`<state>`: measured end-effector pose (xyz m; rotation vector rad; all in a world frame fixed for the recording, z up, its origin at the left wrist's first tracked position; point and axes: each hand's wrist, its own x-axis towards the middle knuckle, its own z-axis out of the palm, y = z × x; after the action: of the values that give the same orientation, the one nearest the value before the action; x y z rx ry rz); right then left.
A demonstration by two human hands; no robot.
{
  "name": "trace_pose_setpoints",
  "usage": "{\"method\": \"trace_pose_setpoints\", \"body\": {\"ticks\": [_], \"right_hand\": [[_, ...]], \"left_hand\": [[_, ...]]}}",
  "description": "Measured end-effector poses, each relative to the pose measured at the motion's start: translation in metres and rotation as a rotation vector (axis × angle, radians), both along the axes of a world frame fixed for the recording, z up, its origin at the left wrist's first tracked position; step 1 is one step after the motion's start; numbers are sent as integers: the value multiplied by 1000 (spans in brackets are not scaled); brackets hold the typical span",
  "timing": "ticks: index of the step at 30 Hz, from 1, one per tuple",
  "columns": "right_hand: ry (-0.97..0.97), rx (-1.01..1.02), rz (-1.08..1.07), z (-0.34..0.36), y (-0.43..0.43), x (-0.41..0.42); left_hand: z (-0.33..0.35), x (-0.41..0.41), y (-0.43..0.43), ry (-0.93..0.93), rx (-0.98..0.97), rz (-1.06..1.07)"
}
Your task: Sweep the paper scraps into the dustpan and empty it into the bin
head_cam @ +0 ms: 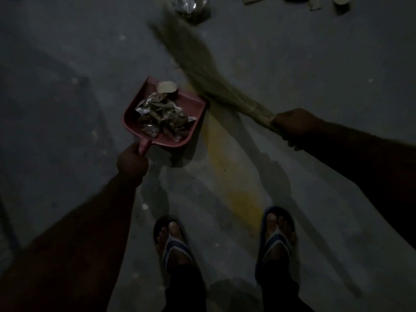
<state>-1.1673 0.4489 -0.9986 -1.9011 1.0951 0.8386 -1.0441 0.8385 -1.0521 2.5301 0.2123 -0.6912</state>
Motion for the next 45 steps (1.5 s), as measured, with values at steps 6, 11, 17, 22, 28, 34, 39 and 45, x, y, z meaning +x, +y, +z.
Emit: {"method": "trace_pose_setpoints", "body": {"ticks": [6, 11, 17, 22, 28, 34, 39, 45], "right_hand": [[-51, 21, 96, 10, 18, -38], [-157, -50, 16, 54, 15, -31], [-249, -107, -25, 171, 11, 14], [-416, -286, 24, 331, 2, 43], [-464, -612, 207, 512, 0, 86], [-491, -712, 262, 645, 33, 140], [-563, -769, 272, 711, 49, 186], [-563, -802, 389, 730, 34, 254]], "left_hand": [[8, 21, -20, -17, -31, -9], [46, 45, -24, -108, -42, -37], [164, 94, -32, -183, -62, -63], [306, 142, -31, -229, -168, -19], [484, 202, -36, -284, -300, -15], [638, 241, -37, -352, -344, -86], [705, 273, -20, -358, -431, -52], [722, 328, -3, -259, -490, 94]]}}
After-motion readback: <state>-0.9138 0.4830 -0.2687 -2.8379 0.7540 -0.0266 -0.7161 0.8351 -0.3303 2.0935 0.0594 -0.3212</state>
